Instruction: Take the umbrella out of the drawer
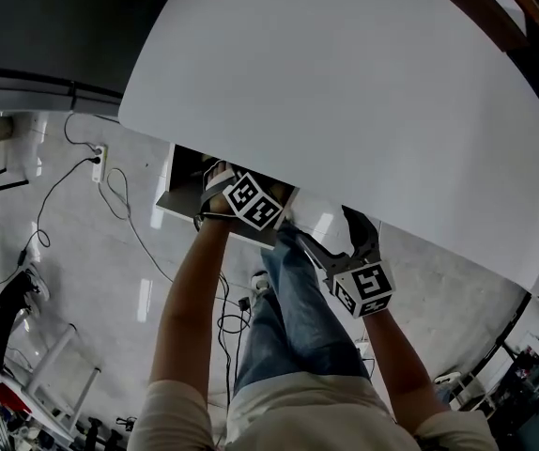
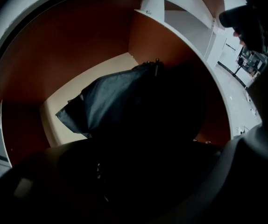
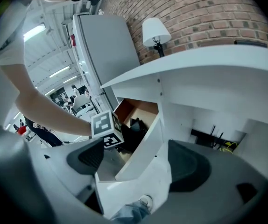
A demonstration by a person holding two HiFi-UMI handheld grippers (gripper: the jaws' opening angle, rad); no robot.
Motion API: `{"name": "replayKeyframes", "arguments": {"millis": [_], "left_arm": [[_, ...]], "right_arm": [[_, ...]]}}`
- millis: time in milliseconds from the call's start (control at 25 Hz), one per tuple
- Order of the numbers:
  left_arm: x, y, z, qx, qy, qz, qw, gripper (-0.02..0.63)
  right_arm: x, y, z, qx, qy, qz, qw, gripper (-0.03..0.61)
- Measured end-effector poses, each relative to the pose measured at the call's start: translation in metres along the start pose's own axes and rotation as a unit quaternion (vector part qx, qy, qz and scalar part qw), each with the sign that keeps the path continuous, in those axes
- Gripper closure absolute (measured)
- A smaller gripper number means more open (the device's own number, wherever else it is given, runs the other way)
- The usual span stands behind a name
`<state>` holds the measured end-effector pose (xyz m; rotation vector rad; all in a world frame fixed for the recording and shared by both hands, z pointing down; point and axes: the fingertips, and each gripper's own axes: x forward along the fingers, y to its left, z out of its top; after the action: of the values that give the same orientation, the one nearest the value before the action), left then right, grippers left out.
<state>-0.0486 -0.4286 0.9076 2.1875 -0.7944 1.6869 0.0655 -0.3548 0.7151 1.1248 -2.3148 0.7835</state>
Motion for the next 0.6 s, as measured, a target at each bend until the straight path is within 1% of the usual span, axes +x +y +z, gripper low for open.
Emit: {"name": "replayKeyframes", "arguments": {"millis": [80,200,280,360,440,480,600], "left_arm": [[0.005,0.002,-0.001,-0.005,0.01,0.008,0.9999,0.212],[0.005,0.003,0.0,-0.014,0.013,0.0,0.9998,0.254],[0.002,0.004,0.0,-0.005,0.013,0.001,0.9999,0.294],[-0.005,0.004,0.0,0.018,0.014,0.009,0.9997,0.335],[-0.014,0.002,0.001,0.034,0.009,0.015,0.9993,0.351],[-0.02,0.002,0.002,0.035,0.004,0.017,0.9992,0.356],[-0.044,0.002,0.004,0.021,-0.019,0.023,0.9993,0.362]], "right_arm": [[-0.002,-0.001,-0.001,0.003,0.0,-0.001,1.0,0.172],[-0.003,-0.002,0.0,0.009,-0.004,-0.004,1.0,0.172],[-0.004,-0.002,0.004,0.01,-0.009,-0.005,1.0,0.172],[-0.006,-0.002,0.01,0.009,-0.016,-0.005,1.0,0.172],[-0.01,-0.001,0.015,0.008,-0.023,-0.006,1.0,0.172],[-0.013,0.0,0.017,0.008,-0.026,-0.007,1.0,0.172],[-0.02,0.007,0.022,0.002,-0.032,-0.007,0.999,0.172]]}}
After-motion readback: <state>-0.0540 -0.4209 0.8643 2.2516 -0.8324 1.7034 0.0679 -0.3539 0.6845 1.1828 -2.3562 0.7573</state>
